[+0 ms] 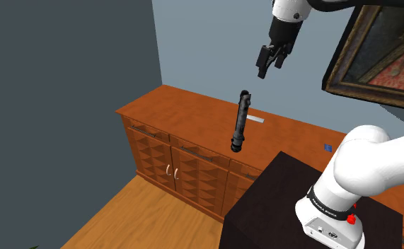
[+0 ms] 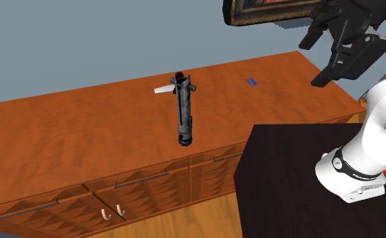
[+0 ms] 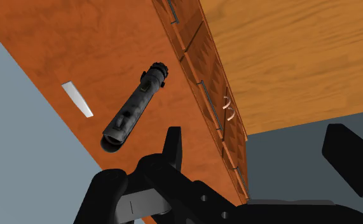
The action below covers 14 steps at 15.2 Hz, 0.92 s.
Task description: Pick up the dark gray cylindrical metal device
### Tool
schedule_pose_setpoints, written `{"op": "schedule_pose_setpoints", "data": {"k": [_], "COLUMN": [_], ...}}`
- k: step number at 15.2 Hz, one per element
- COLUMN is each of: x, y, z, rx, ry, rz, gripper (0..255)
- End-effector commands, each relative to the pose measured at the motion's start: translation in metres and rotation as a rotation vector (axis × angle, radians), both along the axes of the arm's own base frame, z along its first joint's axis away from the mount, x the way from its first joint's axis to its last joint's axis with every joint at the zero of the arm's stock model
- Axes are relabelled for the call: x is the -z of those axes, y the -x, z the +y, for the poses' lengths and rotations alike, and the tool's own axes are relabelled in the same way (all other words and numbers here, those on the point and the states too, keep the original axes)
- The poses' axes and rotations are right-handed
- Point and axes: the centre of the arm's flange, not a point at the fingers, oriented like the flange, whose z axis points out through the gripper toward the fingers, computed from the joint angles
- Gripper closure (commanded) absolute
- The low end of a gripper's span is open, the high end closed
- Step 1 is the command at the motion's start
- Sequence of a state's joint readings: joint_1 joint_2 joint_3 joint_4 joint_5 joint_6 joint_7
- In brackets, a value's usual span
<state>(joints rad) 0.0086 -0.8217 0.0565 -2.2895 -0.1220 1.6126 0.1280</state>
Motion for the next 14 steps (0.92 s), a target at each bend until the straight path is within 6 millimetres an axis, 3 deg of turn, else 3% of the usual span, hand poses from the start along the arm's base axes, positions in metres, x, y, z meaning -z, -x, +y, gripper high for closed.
{"op": "schedule_pose_setpoints", "data": {"k": [1, 14], "x": [0.000, 0.085], "y": [0.000, -0.090], "z": [0.000, -0.128], "rx": [0.000, -0.012], "ry": [0.000, -0.050], "rz": [0.000, 0.025], "gripper": [0, 0]}}
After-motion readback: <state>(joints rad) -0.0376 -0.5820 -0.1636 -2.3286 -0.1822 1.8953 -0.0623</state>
